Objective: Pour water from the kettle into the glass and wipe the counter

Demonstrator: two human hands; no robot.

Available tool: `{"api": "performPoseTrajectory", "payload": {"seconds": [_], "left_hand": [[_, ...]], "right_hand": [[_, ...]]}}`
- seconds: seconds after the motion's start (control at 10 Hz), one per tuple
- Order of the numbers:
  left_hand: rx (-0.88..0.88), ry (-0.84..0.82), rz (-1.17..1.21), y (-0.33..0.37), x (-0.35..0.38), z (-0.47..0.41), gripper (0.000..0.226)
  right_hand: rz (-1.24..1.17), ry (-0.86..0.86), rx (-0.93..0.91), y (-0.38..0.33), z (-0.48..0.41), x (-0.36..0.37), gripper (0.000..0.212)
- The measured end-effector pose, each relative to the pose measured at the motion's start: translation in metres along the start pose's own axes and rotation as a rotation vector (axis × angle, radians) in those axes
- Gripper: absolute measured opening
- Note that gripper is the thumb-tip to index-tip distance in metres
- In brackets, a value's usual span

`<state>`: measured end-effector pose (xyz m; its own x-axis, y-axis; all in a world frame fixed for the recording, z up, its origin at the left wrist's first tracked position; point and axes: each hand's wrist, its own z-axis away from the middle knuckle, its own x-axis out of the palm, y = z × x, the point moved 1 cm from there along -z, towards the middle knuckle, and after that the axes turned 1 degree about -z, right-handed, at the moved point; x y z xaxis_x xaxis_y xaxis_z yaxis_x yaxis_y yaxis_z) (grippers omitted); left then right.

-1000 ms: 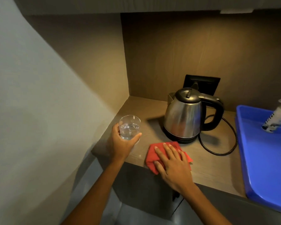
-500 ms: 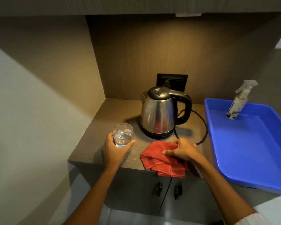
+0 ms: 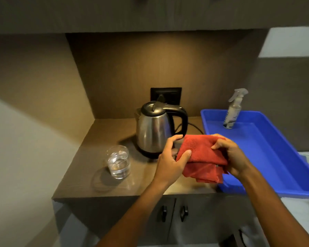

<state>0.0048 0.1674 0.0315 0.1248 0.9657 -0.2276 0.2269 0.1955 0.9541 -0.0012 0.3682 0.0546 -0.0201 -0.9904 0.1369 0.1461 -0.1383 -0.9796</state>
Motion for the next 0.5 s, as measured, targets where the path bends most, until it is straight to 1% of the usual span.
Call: {"api": "performPoseTrajectory", "payload": {"seconds": [0.1,0.2,0.3,0.4,0.5], "left_hand": [[0.077,-0.050,-0.128,0.018,0.045,-0.020,0.031],[0.171,-0.211,-0.355,0.026,0.092,-0.033,0.020],[0.177,-0.392,-0.609,0.030,0.129,-0.042,0.024],[0.126,-0.606,-0.978,0.017,0.149,-0.046,0.060],[0.190,-0.634,-1.037,0.007,0.149,-0.031,0.075]], "right_hand": [[0.168,0.264,-0.035,-0.005,0.013,-0.042,0.033],[0.419,0.412,-0.085,-0.006,0.030,-0.079,0.034],[0.711,0.469,-0.072,-0.004,0.033,-0.102,0.027],[1.018,0.513,0.185,0.013,0.030,-0.117,0.010],[1.213,0.447,0.427,0.032,0.042,-0.122,0.043]]}}
